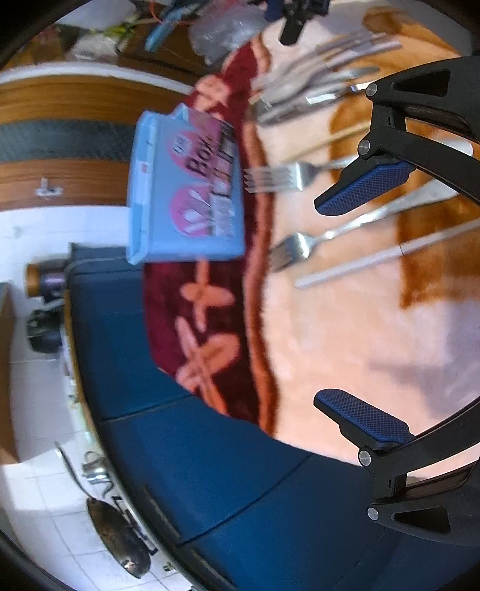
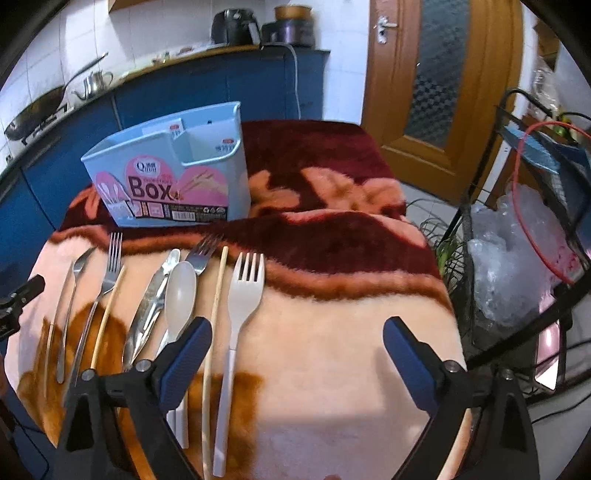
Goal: Organize utensils
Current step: 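Grasp the white plastic chopstick with the left tool while the right tool grasps the white plastic fork, then lift and carry the chopstick into the blue Box holder while the right tool carries the fork there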
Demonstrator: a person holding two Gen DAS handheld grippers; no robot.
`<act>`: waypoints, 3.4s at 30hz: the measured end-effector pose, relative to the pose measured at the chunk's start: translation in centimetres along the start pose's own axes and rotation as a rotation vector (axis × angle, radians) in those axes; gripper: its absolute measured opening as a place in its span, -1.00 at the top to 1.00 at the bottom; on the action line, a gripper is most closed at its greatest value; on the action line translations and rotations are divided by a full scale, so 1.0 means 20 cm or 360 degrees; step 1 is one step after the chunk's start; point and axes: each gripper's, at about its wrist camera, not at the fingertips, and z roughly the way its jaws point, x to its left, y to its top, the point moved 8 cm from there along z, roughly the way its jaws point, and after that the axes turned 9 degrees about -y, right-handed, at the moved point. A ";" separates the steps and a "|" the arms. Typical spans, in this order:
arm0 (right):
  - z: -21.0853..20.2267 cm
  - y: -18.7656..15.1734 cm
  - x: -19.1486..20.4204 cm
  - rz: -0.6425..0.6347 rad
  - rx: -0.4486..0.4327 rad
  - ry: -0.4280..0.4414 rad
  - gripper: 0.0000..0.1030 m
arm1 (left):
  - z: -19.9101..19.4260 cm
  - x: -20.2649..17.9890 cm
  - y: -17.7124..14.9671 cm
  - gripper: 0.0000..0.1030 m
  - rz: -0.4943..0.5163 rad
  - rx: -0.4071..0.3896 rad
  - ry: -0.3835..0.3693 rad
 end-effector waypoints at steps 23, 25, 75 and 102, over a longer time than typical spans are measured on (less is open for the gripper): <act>0.17 -0.01 0.18 -0.0319 0.0430 0.0139 0.26 | 0.22 -0.07 -0.11 0.35 -0.0056 0.0641 -0.0362; 0.18 0.00 0.17 -0.0277 0.0439 0.0164 0.23 | 0.23 -0.06 -0.11 0.35 -0.0057 0.0670 -0.0377; -0.46 0.73 0.03 0.0094 -0.0789 0.0123 0.67 | -0.39 -0.03 0.97 0.86 -0.0187 -0.0747 -0.0424; -0.02 0.89 0.31 -0.0061 -0.0623 0.0219 0.67 | 0.07 -0.10 0.98 0.85 -0.0084 -0.0826 -0.0375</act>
